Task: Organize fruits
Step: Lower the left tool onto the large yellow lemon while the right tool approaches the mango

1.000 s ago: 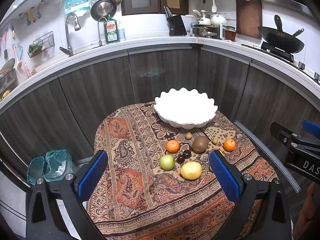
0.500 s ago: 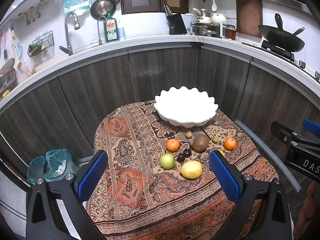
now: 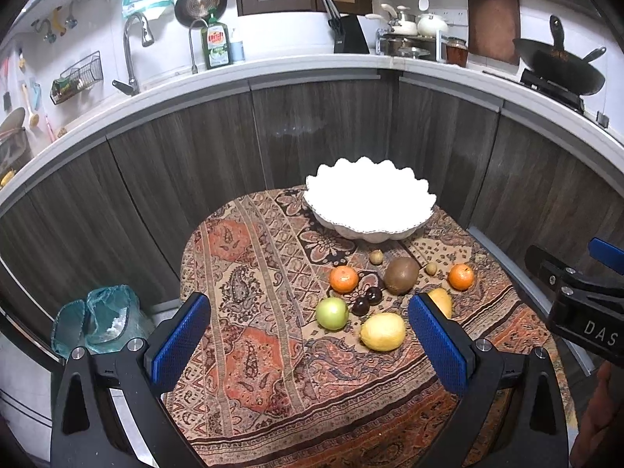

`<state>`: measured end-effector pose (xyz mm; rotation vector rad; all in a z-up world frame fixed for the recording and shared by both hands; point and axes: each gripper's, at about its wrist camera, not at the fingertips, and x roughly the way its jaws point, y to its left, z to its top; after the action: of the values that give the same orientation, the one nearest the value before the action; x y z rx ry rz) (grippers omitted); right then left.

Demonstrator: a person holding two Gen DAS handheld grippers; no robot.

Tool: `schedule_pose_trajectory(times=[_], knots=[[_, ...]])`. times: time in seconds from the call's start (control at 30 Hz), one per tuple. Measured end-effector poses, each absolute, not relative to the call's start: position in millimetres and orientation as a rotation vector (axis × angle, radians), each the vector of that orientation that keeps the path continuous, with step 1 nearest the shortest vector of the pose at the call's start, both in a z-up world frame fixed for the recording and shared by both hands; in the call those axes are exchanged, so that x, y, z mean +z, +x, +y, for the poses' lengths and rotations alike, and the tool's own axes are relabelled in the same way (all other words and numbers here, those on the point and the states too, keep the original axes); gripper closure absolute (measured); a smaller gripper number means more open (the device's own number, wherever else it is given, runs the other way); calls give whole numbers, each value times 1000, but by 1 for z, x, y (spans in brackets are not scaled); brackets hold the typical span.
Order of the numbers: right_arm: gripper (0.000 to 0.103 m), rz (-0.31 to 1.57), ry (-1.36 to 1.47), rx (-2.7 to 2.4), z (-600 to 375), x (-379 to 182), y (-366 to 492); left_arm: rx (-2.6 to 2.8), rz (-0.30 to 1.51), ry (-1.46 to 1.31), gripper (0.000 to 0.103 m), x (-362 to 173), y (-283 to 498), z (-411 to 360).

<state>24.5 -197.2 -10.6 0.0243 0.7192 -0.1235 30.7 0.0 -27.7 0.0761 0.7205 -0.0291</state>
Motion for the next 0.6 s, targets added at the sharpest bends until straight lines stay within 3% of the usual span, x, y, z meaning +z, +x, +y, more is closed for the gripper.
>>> schedule_pose_trajectory(times=[0.6], knots=[[1,858,27,-123,-201,-84,94,-18,794,101,0,-93,99,-10]])
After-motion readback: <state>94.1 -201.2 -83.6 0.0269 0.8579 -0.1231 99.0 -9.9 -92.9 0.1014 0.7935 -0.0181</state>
